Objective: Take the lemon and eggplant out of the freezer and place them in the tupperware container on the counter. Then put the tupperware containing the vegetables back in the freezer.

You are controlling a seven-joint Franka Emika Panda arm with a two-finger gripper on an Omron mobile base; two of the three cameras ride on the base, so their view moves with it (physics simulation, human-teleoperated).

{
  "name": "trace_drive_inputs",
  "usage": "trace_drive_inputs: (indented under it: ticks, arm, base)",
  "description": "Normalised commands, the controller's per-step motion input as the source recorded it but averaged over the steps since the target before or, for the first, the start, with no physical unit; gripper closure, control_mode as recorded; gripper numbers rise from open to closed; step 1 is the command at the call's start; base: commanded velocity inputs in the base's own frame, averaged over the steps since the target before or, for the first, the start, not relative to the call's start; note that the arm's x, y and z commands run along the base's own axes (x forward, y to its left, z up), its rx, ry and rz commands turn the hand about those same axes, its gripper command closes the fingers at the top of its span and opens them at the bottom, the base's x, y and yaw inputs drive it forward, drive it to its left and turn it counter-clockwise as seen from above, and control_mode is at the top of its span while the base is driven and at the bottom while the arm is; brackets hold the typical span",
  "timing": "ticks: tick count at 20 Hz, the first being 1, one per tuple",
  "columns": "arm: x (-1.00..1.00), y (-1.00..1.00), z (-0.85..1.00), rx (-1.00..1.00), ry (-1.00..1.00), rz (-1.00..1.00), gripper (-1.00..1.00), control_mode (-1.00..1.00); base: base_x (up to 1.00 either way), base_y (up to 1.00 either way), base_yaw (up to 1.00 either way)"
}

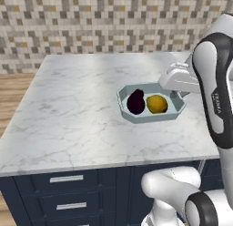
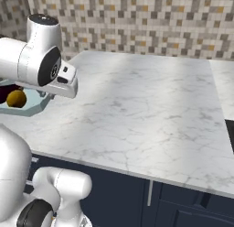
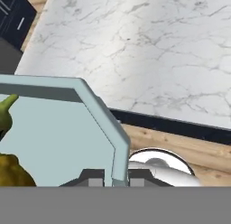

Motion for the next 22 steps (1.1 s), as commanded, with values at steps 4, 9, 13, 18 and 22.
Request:
trace_drive_inputs:
  ticks: [4, 9, 13, 18, 22]
  arm:
    - [0.0, 0.0, 0.0, 0.0, 0.0, 0.0, 1.0, 1.0]
    - [0.0, 0.0, 0.0, 0.0, 0.0, 0.0, 1.0, 1.0]
    - [0.0, 0.0, 0.0, 0.0, 0.0, 0.0, 1.0, 1.0]
    - [0.0, 0.0, 0.0, 0.0, 0.0, 0.0, 1.0, 1.0]
    - [0.0, 0.0, 0.0, 0.0, 0.0, 0.0, 1.0, 1.0]
  base:
    - [-0.91, 0.0, -0.05]
    - [-1.0, 0.34, -0.1]
    - [-0.62, 1.0, -0.21]
    - [-0.05, 1.0, -0.27]
    - [0.01, 1.0, -0.22]
